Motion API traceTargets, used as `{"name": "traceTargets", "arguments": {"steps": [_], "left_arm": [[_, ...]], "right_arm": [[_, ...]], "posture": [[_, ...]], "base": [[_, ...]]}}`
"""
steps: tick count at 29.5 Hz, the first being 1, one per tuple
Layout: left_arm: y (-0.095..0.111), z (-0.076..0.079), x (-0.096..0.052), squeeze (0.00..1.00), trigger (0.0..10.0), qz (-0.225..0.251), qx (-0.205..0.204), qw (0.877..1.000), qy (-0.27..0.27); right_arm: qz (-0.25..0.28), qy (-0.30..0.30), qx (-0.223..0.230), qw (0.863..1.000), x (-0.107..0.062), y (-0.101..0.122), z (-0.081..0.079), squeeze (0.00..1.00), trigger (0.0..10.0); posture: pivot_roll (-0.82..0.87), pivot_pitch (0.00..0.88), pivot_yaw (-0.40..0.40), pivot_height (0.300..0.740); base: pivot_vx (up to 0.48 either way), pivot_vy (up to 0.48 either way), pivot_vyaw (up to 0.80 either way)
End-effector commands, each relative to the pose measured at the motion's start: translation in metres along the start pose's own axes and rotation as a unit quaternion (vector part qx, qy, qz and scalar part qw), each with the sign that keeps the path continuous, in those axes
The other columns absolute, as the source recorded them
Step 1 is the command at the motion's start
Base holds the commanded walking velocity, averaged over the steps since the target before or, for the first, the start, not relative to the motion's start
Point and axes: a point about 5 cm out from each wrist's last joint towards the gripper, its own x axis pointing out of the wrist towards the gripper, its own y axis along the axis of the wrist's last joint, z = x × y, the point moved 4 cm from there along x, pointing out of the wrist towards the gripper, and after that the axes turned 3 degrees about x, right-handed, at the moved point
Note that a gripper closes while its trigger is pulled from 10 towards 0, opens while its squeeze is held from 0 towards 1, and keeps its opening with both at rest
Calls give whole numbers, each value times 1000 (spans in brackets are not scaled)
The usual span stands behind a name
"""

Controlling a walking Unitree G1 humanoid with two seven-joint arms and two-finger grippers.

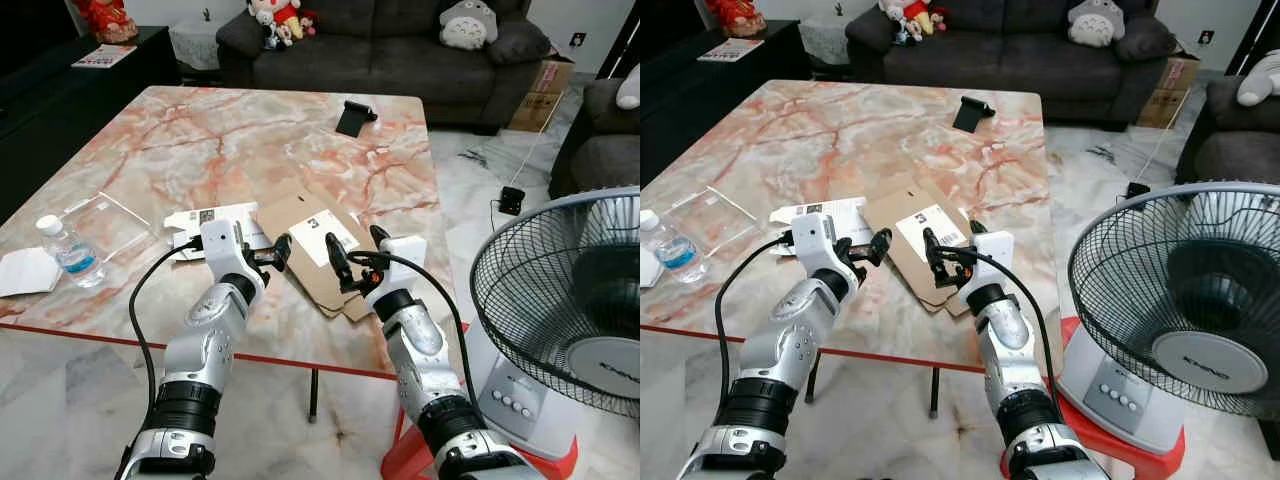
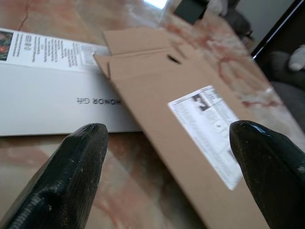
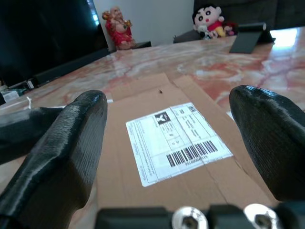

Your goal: Picking trash to rubbish bin

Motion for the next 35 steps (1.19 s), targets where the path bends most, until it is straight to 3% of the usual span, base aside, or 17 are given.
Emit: {"name": "traceTargets", "arguments": {"steps": [1, 9, 35], "left_arm": [[8, -2, 0, 0, 10000, -1, 16, 1000, 12], [-9, -4, -1, 0, 10000, -42, -6, 999, 17], [-4, 26, 25, 0, 10000, -52, -125, 991, 1]], "right_arm": [[2, 1, -2, 1000, -1, 1, -2, 0, 10000], [0, 1, -1, 1000, -2, 0, -3, 0, 10000], [-8, 4, 1, 1000, -10, -2, -6, 0, 10000]], "posture": [[8, 114, 23, 740], [6, 127, 22, 740], [-16, 162, 7, 740]], "base": [[0, 0, 0], [0, 0, 0], [0, 0, 0]]}}
